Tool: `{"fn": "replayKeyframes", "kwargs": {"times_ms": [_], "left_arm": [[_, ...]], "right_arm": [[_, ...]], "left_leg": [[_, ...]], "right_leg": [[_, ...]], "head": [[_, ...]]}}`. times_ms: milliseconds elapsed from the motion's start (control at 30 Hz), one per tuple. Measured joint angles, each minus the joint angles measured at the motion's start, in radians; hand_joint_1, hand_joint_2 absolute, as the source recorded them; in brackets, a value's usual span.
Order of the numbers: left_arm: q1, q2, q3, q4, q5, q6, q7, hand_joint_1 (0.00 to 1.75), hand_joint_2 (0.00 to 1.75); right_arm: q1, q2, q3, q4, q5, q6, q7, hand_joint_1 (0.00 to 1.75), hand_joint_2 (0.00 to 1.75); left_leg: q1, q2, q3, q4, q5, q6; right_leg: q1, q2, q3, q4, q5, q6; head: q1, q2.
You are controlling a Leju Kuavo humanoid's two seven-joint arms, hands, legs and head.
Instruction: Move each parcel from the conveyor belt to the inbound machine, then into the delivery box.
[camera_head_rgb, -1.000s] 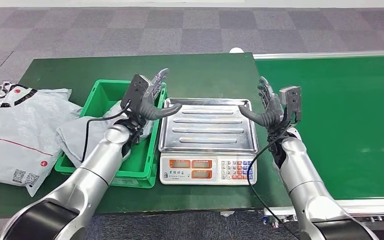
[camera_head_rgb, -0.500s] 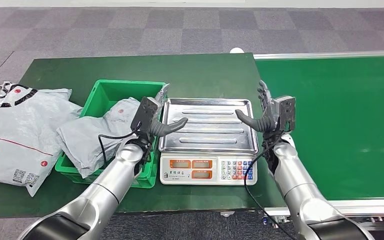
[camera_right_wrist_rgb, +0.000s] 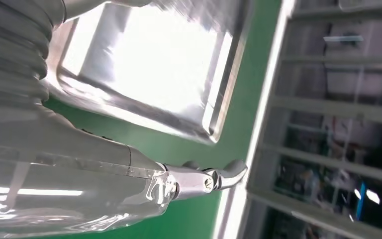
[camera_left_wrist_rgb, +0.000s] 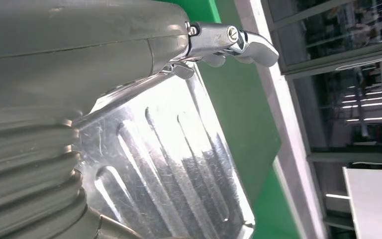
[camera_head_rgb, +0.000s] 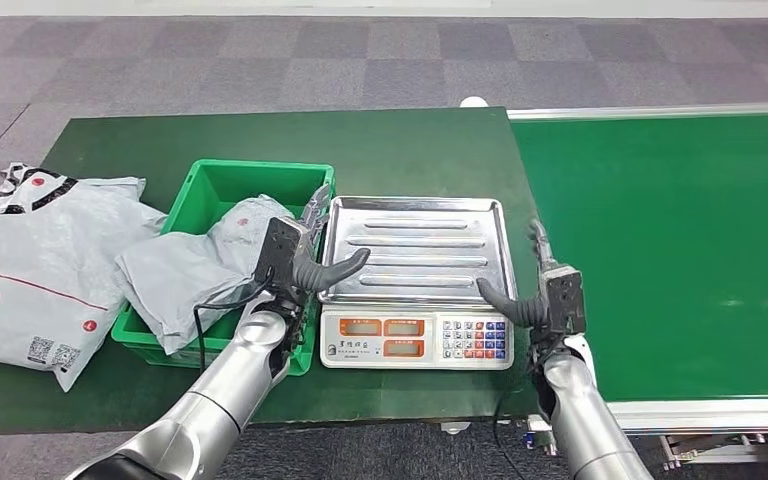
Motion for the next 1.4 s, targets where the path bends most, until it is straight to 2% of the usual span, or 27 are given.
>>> {"fn": "replayKeyframes", "kwargs": {"times_ms": [267,533,800,1067,1400], "left_arm": [[-0.001,-0.015,-0.020,-0.009,-0.041,-0.002,0.033,0.00,1.75],[-0.002,-0.023,-0.023,-0.021,-0.030,-0.040,0.043,0.00,1.75],[-0.031,-0.038,-0.023,-0.015,-0.018,-0.088,0.051,0.00,1.75],[-0.074,-0.054,-0.023,0.009,-0.038,-0.090,0.047,0.00,1.75],[-0.082,-0.057,-0.023,0.019,-0.040,-0.076,0.039,0.00,1.75]], "right_arm": [[0.052,0.012,-0.048,-0.093,0.050,0.065,0.065,0.00,1.75],[0.051,0.012,-0.072,-0.135,0.098,0.083,0.071,0.00,1.75],[0.046,0.008,-0.114,-0.146,0.132,0.097,0.038,0.00,1.75],[-0.020,0.008,-0.125,-0.125,0.146,0.127,0.069,0.00,1.75],[-0.056,0.008,-0.125,-0.092,0.142,0.129,0.069,0.00,1.75]], "left_leg": [[0.000,0.001,0.000,0.000,0.001,0.000],[0.000,0.001,0.000,0.000,0.000,0.000],[0.000,0.001,0.000,0.000,0.000,0.000],[0.000,0.001,0.000,0.000,0.001,0.000],[0.000,0.001,-0.001,0.000,0.000,0.000]], "right_leg": [[0.000,0.002,0.000,0.000,0.001,0.000],[0.000,0.002,-0.001,0.000,0.000,0.000],[0.000,0.002,-0.001,0.000,0.000,0.000],[0.000,0.002,-0.001,0.000,0.001,0.000],[-0.001,0.002,-0.001,0.000,0.000,0.000]], "head": [[0.000,0.000],[0.000,0.000],[0.000,0.000],[0.000,0.000],[0.000,0.000]]}}
